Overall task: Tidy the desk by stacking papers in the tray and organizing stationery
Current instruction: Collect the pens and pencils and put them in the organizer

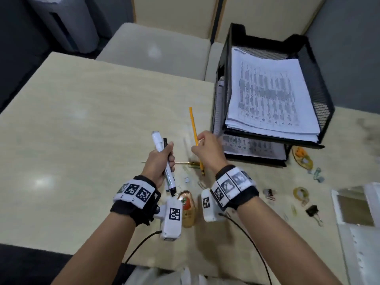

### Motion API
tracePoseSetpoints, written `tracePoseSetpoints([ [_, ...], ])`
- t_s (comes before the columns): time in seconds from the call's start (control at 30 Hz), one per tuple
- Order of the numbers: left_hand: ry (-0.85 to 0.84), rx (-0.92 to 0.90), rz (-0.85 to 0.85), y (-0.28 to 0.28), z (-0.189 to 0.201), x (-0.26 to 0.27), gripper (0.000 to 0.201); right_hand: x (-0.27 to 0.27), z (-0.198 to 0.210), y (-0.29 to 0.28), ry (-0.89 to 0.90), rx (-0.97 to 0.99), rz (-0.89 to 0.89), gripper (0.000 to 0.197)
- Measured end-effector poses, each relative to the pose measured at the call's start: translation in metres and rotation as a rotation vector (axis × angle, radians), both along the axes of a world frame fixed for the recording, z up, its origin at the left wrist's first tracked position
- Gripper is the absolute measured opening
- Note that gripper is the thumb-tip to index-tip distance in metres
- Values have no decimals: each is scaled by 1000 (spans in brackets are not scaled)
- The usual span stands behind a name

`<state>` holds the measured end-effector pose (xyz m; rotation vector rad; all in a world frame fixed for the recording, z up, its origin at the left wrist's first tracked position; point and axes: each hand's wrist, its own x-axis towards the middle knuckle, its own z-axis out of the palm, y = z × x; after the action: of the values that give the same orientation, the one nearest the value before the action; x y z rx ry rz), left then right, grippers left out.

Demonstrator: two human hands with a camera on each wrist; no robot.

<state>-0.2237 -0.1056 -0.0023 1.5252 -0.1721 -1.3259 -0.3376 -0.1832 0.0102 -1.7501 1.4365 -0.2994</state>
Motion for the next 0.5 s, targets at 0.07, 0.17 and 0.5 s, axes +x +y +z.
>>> tracePoseSetpoints([
  [0.07,-51,-35,-85,-9,6,-28,34,-39,8,19,-8,8,27,15],
  [0.17,-86,-93,-315,-16,9,-81,33,-116,14,40,-6,21,-66,19],
  [0.5,-326,-395,-899,-40,52,-314,33,-401,76,74,82,-445,-845,8],
])
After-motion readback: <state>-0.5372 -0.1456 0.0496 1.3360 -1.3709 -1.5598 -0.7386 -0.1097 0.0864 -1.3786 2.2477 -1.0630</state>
